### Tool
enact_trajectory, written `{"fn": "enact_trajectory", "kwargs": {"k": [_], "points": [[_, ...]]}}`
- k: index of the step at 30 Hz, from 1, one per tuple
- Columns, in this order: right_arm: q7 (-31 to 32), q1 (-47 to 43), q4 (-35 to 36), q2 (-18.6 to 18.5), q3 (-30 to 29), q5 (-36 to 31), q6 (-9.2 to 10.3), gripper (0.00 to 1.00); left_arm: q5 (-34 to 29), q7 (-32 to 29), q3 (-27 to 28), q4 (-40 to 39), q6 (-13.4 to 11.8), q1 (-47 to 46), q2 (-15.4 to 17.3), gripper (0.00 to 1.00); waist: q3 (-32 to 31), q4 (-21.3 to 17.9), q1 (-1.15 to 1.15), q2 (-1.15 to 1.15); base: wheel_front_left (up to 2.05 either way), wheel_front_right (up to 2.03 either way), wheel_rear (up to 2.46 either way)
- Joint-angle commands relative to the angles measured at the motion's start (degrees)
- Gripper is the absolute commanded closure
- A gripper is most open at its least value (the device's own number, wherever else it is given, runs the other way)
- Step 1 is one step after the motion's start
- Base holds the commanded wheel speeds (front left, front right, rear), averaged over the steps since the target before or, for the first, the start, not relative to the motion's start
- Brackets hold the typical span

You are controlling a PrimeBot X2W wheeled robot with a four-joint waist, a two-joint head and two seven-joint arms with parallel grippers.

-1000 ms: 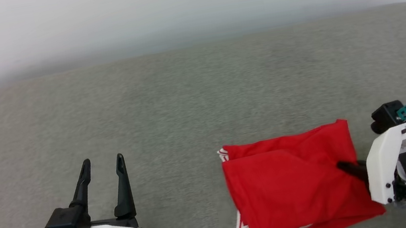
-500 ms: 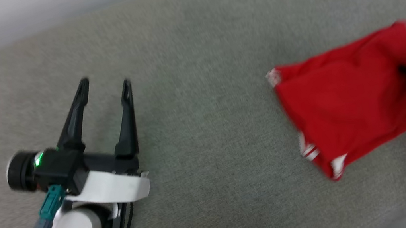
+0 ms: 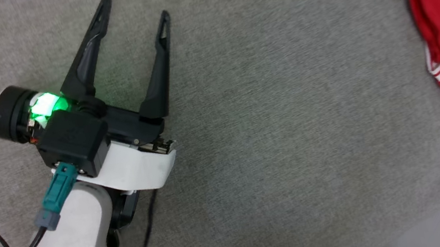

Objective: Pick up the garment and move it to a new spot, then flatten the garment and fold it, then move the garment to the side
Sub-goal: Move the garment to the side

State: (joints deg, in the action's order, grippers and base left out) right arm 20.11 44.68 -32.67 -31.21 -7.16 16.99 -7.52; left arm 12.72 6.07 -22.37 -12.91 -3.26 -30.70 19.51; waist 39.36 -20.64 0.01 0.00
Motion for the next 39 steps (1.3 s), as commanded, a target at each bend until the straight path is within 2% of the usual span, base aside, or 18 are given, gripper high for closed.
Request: {"fn": "enact_trajectory", "kwargs": {"k": [1, 2, 3, 7, 11, 16, 22, 31, 39], "points": [[-1.51, 1.39, -1.01, 0.68, -0.38, -1.48, 0.07, 0.67, -0.51, -0.15, -0.24, -0.42, 0.2, -0.8, 0.26, 0.0, 2.14, 0.52, -0.01, 0.0, 0.0, 0.0, 0.0], [-2.52, 1.65, -2.06, 1.31, -0.95, -1.98, 0.07, 0.38, -0.53, -0.22, -0.36, -0.47, 0.25, -1.07, 0.3, 0.0, 2.32, 0.65, -0.01, 0.0, 0.0, 0.0, 0.0], [-3.15, 1.77, -3.38, 1.99, -1.62, -2.78, 0.06, 0.0, -0.48, -0.19, -0.44, -0.47, 0.32, -1.31, 0.34, 0.0, 2.39, 0.78, -0.01, 0.0, 0.0, 0.0, 0.0], [-6.01, 2.39, -7.15, 3.02, -4.53, -6.22, 0.07, 0.0, -0.15, 0.1, -0.39, 0.22, 0.09, -1.18, 0.34, 0.0, 1.56, 1.42, -0.01, 0.0, 0.0, 0.0, 0.0], [-8.69, 0.86, -8.48, 2.42, -6.6, -9.33, 0.07, 0.0, 0.58, 1.31, -0.08, 1.55, -0.5, 0.52, 0.01, 0.0, -1.54, 2.49, -0.01, 0.0, 0.0, 0.0, 0.0], [-12.5, -3.06, -6.19, 1.59, -6.19, -10.55, 0.07, 0.0, 2.14, 3.69, 1.29, 4.0, -2.21, 3.96, -0.67, 0.0, -7.64, 4.13, -0.01, 0.0, 0.0, 0.0, 0.0], [-15.71, -11.23, -0.85, 2.28, -2.71, -8.52, 0.07, 0.0, 5.06, 5.9, 3.47, 6.96, -4.64, 10.49, -1.72, 0.0, -16.8, 6.64, -0.01, 0.0, 0.0, 0.0, 0.0], [-15.45, -26.72, 10.67, 9.19, 3.32, -4.63, 0.06, 0.0, 9.07, 6.6, 5.38, 10.67, -7.19, 20.34, -2.74, 0.0, -27.49, 11.9, -0.01, 0.0, 0.0, 0.0, 0.0], [-17.99, -36.51, 20.3, 16.66, 6.83, -3.2, 0.06, 0.0, 11.68, 5.85, 6.58, 12.77, -6.92, 25.77, -1.42, 0.0, -33.58, 17.41, -0.01, 0.0, 0.0, 0.0, 0.0]]}}
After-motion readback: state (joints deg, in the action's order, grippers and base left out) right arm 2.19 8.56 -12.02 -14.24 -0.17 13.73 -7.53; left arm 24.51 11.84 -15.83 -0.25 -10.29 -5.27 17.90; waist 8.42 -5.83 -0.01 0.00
